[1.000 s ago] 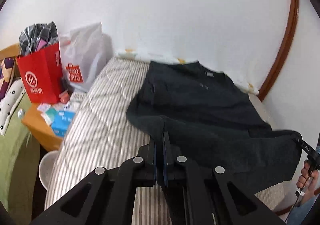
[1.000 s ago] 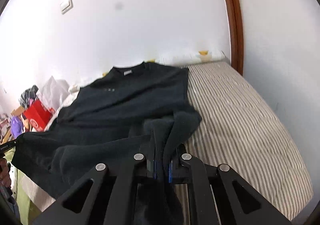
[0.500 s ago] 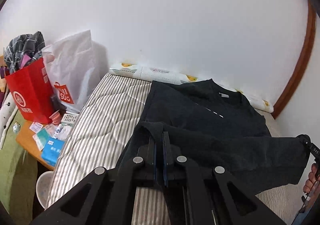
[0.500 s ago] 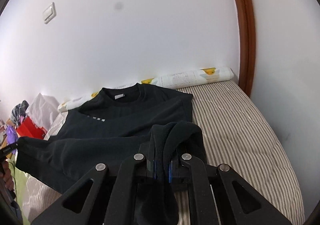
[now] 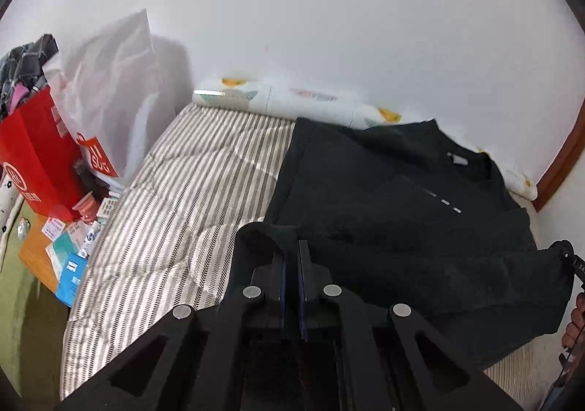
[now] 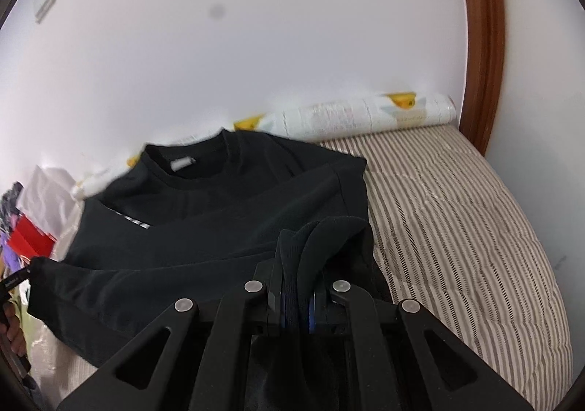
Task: Fold small clothes
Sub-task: 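Lift the hem with both tools and fold it toward the collar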
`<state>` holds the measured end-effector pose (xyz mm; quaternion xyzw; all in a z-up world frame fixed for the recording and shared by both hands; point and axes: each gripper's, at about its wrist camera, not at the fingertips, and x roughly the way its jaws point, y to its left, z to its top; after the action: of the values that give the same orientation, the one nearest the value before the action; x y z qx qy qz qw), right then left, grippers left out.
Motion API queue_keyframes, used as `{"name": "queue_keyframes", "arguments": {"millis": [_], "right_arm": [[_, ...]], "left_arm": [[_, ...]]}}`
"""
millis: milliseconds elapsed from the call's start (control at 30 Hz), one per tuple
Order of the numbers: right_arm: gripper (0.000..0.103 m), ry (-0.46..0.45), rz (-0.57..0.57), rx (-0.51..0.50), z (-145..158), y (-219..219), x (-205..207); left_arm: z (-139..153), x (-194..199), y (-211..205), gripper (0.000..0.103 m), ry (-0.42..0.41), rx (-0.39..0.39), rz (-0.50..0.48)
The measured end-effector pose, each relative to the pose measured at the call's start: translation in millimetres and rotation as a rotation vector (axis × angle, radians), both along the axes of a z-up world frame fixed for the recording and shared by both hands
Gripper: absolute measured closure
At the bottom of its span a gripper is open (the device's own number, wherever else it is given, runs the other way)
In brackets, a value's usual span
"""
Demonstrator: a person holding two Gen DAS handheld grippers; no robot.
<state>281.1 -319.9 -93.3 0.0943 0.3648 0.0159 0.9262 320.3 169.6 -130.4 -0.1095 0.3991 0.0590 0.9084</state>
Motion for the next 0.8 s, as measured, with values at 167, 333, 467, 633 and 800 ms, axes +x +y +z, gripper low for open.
{"name": "queue_keyframes", "arguments": {"millis": [167, 333, 467, 633, 800], "right_arm": [[0.095, 0.045, -0.001, -0.001, -18, -2, 13], [0.088, 0.108, -0.005, -0.002, -28, -4, 20], [0.061, 0.108, -0.007, 0.012, -17, -11, -3], [0.051, 0.049, -0.023, -0.041, 0, -13, -63], [0.051, 0.086, -0.035, -0.031, -19, -19, -113]], "left_arm": [[-8, 6, 1, 0.097, 0.019, -0.002, -0.008], [-8, 9, -2, 0.094, 0.048, 0.008, -0.019], [-4, -2, -3, 0.076, 0.1, -0.017, -0.057], [-2, -42, -7, 0.049, 0.077, -0.065, -0.121], [-10, -80, -8, 0.048, 0.094, -0.066, -0.137]]}}
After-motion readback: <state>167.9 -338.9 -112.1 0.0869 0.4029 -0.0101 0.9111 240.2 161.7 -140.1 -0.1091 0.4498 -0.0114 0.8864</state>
